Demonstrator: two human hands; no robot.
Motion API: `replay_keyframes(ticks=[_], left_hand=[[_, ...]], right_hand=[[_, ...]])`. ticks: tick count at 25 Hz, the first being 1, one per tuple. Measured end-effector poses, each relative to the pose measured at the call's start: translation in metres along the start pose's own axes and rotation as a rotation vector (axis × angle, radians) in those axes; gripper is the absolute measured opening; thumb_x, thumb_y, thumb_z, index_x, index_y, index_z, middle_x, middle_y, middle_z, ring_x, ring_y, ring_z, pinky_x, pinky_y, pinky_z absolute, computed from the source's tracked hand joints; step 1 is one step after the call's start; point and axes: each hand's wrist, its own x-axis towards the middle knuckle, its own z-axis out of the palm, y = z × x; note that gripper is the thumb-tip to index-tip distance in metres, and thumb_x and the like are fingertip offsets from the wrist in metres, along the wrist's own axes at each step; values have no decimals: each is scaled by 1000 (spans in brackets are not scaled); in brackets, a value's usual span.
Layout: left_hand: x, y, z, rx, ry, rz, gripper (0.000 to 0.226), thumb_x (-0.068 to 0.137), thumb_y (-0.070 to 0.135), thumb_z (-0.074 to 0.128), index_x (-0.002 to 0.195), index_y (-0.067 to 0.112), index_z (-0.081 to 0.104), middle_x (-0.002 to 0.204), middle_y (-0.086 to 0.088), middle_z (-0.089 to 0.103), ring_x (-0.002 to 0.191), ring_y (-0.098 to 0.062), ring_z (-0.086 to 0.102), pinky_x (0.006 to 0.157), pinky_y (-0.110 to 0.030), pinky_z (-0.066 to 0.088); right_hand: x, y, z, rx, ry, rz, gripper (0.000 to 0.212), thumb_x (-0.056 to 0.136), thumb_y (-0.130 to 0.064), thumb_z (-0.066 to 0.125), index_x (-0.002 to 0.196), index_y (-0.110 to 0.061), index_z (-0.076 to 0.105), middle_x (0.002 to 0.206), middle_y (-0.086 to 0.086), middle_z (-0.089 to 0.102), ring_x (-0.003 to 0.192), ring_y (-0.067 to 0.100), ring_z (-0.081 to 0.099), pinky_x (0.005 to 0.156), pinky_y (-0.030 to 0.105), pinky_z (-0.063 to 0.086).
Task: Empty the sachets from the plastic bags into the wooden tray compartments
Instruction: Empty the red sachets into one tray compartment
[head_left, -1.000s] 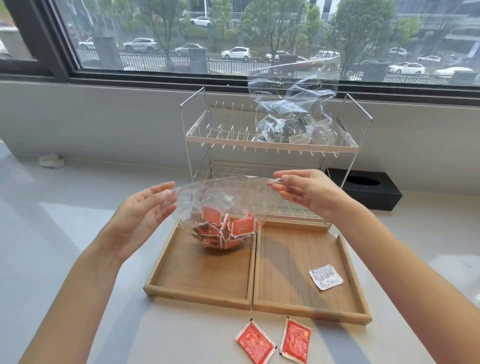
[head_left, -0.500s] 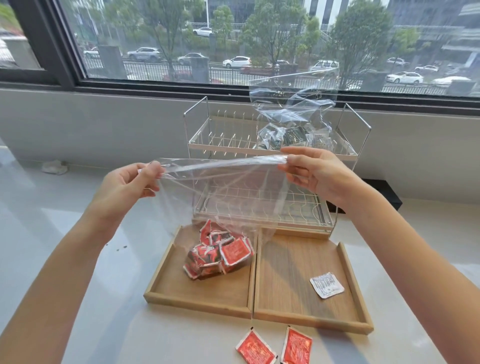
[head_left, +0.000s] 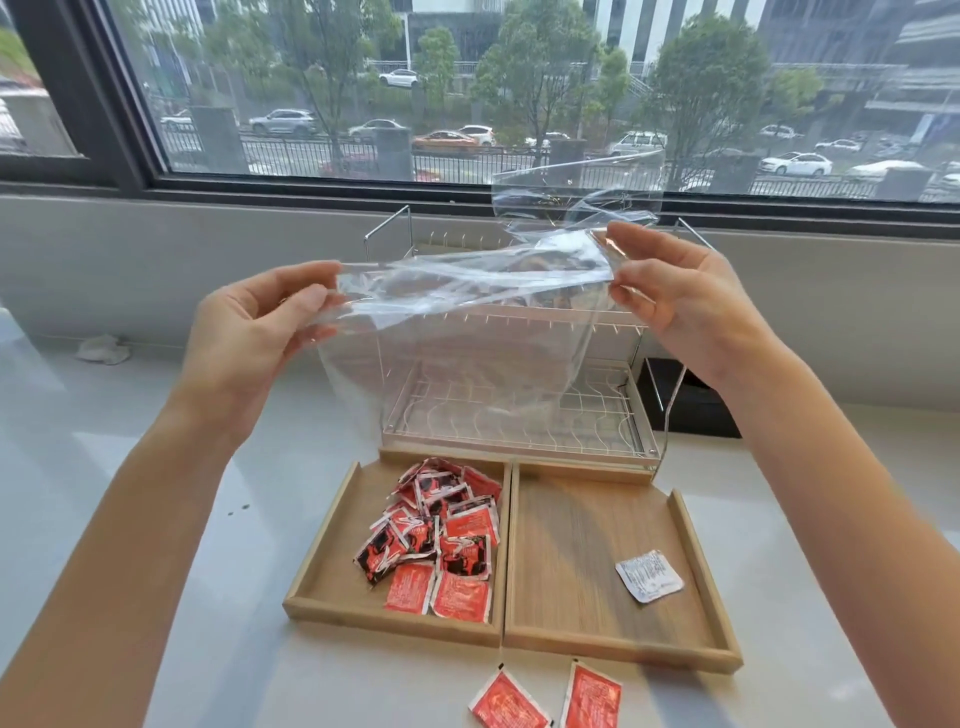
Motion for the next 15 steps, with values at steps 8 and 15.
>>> replay_keyframes(ticks=[8, 15], left_hand=[[-44, -38, 15, 20, -176, -141, 42, 82, -5, 52, 114, 23, 55, 86, 20, 69, 66, 5, 62, 61, -7, 48], [-91, -116, 24, -10, -201, -601, 17, 89, 8, 48, 100, 17, 58, 93, -1, 60, 77, -7, 62, 63, -20, 52]], right_hand=[[-59, 41, -39, -54, 107, 46, 20, 83, -5, 56, 89, -16, 71, 84, -5, 75, 85, 7, 67, 76, 14, 53], [-114, 135, -68, -79, 210, 435, 40, 71, -13, 71, 107, -6, 55, 72, 1, 73, 65, 8, 70, 62, 16, 56]])
